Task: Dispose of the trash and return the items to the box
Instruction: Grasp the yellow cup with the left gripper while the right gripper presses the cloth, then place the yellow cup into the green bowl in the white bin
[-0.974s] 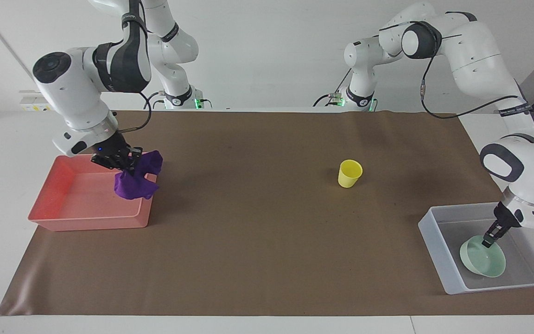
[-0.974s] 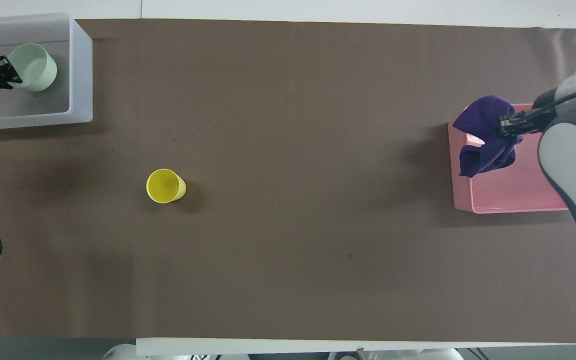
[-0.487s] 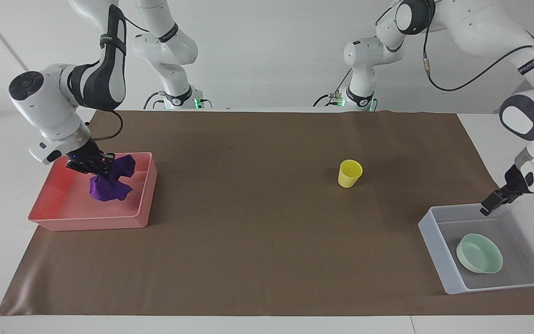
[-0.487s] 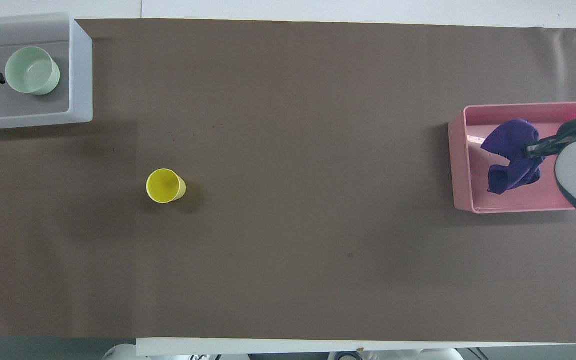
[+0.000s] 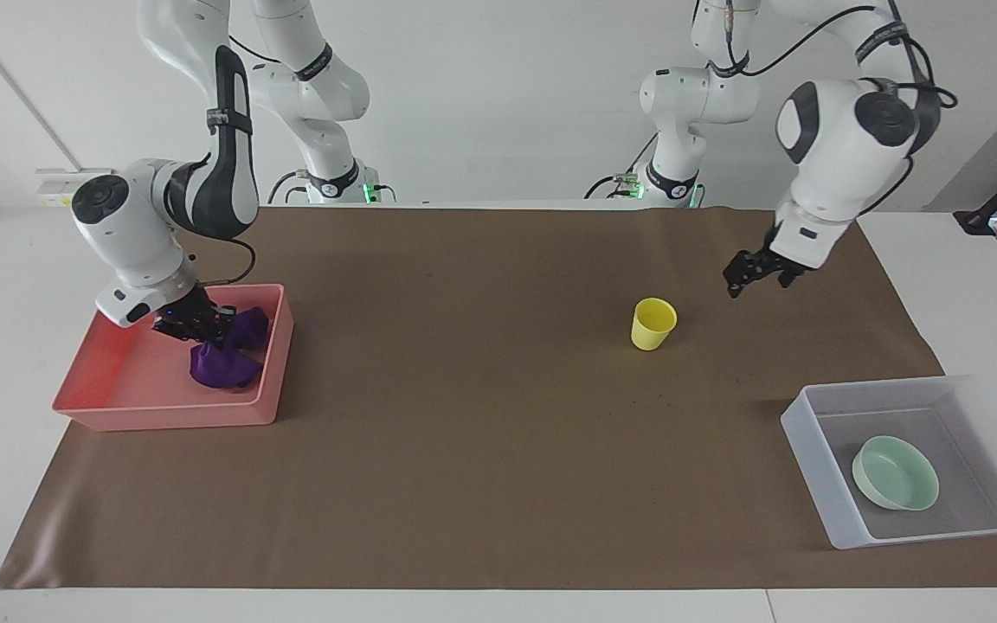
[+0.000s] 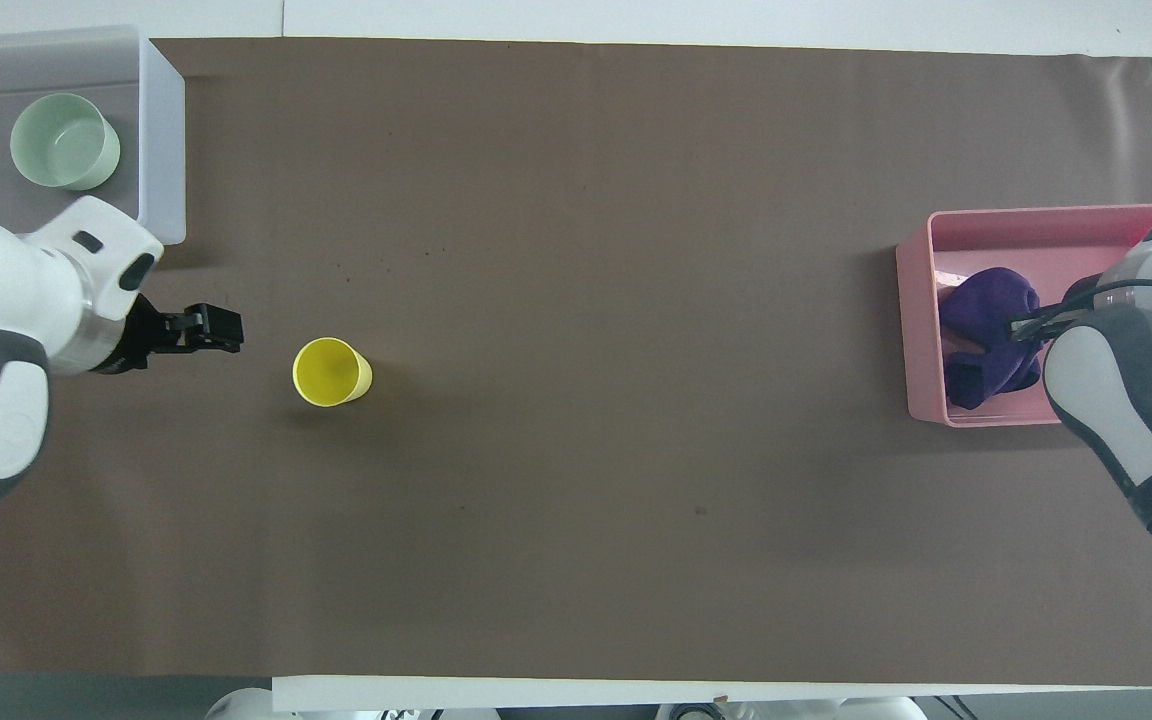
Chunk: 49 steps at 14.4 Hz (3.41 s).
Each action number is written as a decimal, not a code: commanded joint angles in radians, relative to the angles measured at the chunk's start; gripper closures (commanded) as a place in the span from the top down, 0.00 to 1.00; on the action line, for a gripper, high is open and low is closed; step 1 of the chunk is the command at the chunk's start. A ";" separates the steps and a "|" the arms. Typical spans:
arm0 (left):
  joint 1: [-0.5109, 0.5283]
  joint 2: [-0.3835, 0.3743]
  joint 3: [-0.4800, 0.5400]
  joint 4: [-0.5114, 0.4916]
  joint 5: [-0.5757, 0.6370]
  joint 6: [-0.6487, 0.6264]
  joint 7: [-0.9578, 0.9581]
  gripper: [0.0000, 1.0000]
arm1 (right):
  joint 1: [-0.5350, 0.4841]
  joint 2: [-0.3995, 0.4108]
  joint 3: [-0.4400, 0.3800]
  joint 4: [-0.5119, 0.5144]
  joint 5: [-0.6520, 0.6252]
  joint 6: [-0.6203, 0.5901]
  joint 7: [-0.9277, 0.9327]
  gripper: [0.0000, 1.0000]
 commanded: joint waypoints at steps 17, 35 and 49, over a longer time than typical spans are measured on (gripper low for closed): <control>-0.066 0.113 0.030 0.063 0.009 0.141 -0.191 0.00 | 0.216 -0.020 0.024 0.382 -0.008 -0.480 0.223 0.88; 0.431 0.721 0.025 0.785 -0.084 0.194 0.063 0.84 | 0.211 -0.195 0.018 0.447 -0.011 -0.903 0.185 0.93; 0.295 0.033 0.013 0.407 -0.003 -0.389 0.302 1.00 | 0.185 -0.195 0.010 0.450 -0.010 -0.866 0.182 0.99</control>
